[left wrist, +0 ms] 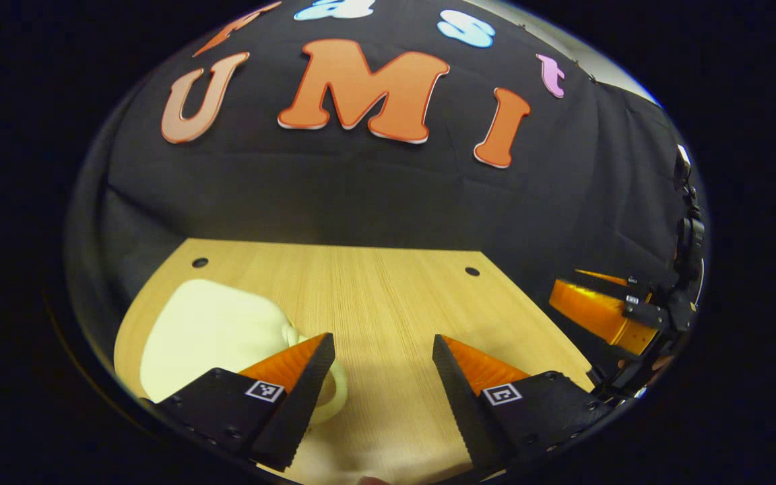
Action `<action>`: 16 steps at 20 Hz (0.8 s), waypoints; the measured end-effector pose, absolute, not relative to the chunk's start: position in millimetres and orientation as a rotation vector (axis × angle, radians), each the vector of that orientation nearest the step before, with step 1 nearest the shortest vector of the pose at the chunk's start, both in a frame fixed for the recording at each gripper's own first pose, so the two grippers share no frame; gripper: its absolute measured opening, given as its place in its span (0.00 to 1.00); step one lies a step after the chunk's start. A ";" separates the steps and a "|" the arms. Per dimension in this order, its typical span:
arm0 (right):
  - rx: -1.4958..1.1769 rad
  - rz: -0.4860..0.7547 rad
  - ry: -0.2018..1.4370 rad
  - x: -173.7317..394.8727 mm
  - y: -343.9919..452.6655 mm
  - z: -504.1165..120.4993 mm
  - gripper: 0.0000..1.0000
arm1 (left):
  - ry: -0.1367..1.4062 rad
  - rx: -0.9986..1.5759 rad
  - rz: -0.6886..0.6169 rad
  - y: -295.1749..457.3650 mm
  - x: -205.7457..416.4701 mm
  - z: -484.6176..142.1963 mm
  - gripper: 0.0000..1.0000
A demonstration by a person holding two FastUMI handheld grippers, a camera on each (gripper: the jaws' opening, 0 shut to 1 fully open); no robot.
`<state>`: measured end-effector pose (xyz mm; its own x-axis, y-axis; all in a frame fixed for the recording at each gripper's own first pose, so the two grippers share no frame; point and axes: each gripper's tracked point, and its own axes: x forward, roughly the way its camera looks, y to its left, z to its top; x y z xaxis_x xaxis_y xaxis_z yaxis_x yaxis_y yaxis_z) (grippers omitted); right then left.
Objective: First open the suitcase, pack the skin care products into it, and then close the suitcase.
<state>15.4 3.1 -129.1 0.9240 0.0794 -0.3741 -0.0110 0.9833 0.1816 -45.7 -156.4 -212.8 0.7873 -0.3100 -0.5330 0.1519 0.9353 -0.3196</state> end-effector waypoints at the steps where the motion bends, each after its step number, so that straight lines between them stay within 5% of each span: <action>1: 0.159 0.053 0.368 16.7 3.1 -125.0 0.89 | 0.576 -0.260 -0.220 -157.3 -42.1 -202.6 0.94; 11: 0.104 0.139 0.188 21.9 9.3 -86.0 0.91 | 0.267 -0.193 -0.101 -165.1 -16.9 -113.9 0.97; 16: 0.058 0.149 0.139 24.8 7.3 -75.2 0.91 | 0.242 -0.144 -0.119 -180.8 -19.4 -112.0 0.96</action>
